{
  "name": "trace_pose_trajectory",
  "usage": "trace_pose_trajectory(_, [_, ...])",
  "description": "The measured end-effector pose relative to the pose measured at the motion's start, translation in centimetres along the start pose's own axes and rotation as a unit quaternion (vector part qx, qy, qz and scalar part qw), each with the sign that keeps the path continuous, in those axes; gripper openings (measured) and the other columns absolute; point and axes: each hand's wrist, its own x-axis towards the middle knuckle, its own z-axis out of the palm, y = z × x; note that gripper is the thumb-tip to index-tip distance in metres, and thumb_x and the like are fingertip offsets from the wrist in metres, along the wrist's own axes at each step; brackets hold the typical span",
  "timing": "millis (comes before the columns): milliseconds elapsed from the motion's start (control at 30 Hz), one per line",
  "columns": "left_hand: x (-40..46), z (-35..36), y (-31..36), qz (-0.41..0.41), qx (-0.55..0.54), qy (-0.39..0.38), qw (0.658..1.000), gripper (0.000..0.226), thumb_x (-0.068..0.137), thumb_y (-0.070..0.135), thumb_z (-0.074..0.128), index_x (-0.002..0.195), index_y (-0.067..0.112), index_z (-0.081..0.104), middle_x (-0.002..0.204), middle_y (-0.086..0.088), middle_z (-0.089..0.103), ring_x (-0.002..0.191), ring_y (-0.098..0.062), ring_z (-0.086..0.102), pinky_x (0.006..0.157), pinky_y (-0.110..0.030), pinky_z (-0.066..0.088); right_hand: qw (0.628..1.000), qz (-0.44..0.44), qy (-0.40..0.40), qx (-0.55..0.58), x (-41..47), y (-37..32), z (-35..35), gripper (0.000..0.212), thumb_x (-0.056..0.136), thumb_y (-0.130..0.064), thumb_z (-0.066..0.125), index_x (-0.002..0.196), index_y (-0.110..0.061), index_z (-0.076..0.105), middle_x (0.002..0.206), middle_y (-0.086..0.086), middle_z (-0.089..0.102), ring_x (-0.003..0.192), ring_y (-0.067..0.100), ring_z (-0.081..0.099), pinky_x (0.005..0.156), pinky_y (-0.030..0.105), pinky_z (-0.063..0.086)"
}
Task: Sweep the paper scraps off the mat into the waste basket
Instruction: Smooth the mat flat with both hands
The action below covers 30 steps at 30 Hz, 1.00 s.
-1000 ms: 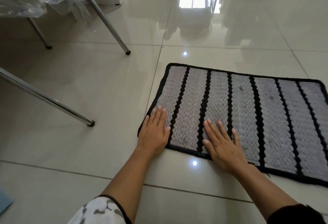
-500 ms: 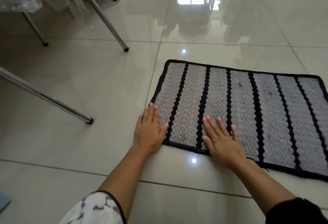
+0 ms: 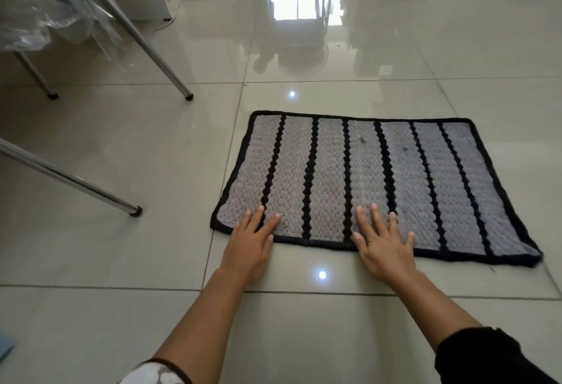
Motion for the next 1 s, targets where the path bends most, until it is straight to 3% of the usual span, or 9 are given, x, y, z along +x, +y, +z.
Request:
trace_pose_trajectory(167, [-2.8, 0.9, 1.6, -0.040, -0.035, 0.041, 0.998, 0.041, 0.093, 0.026, 0.039, 0.134, 0.033, 0.038, 0.152, -0.007, 0.026, 0.140, -0.031, 0.018, 0.114, -0.045, 0.021, 0.999, -0.030, -0.008, -0.008, -2.4, 1.6, 0.9, 0.052, 0.096, -0.049, 0.013, 0.132, -0.042, -0.024, 0.151, -0.010, -0.023, 0.138, 0.021, -0.020, 0.110, 0.055, -0.008])
trace_pose_trajectory(300, [-5.2, 1.7, 3.0, -0.061, 0.026, 0.055, 0.996, 0.043, 0.091, 0.029, 0.043, 0.133, 0.036, 0.035, 0.147, -0.006, 0.032, 0.133, -0.029, 0.027, 0.107, -0.047, 0.030, 0.999, -0.037, -0.021, -0.018, -4.3, 3.1, 1.5, 0.056, 0.096, -0.049, 0.012, 0.137, -0.034, -0.023, 0.149, -0.012, -0.026, 0.138, 0.018, -0.022, 0.110, 0.052, -0.010])
trace_pose_trajectory(433, [-6.9, 2.8, 4.1, -0.065, 0.046, 0.045, 0.996, 0.052, 0.092, 0.031, 0.038, 0.140, 0.035, 0.019, 0.149, -0.008, 0.025, 0.134, -0.030, 0.022, 0.112, -0.046, 0.019, 0.999, -0.035, -0.029, -0.022, -5.6, 4.3, 2.0, 0.057, 0.095, -0.049, 0.011, 0.137, -0.032, -0.025, 0.141, -0.014, -0.034, 0.136, 0.017, -0.025, 0.110, 0.051, -0.012])
trace_pose_trajectory(600, [-6.3, 2.4, 4.4, -0.063, -0.003, 0.028, 0.998, 0.049, 0.090, 0.023, 0.041, 0.137, 0.027, 0.027, 0.149, -0.010, 0.020, 0.139, -0.029, 0.012, 0.116, -0.046, 0.012, 0.999, -0.031, -0.039, -0.012, -5.8, 4.5, 1.9, 0.057, 0.095, -0.050, 0.011, 0.135, -0.033, -0.026, 0.136, -0.016, -0.037, 0.136, 0.016, -0.026, 0.109, 0.051, -0.014])
trace_pose_trajectory(767, [-5.6, 2.7, 4.6, -0.057, -0.039, -0.001, 0.998, 0.050, 0.090, 0.015, 0.035, 0.138, 0.023, 0.023, 0.157, 0.001, -0.004, 0.143, -0.022, -0.010, 0.116, -0.048, -0.006, 0.999, -0.026, -0.036, -0.005, -5.8, 4.4, 1.9, 0.057, 0.096, -0.049, 0.012, 0.137, -0.034, -0.024, 0.138, -0.017, -0.036, 0.135, 0.015, -0.027, 0.109, 0.050, -0.015])
trace_pose_trajectory(1000, [-5.6, 2.9, 4.6, -0.064, -0.033, -0.013, 0.997, 0.053, 0.091, 0.017, 0.032, 0.140, 0.024, 0.014, 0.157, 0.003, -0.008, 0.143, -0.023, -0.012, 0.115, -0.048, -0.007, 0.999, -0.020, -0.039, 0.000, -6.0, 4.1, 2.1, 0.057, 0.097, -0.047, 0.012, 0.138, -0.032, -0.024, 0.136, -0.017, -0.036, 0.136, 0.018, -0.026, 0.108, 0.053, -0.015])
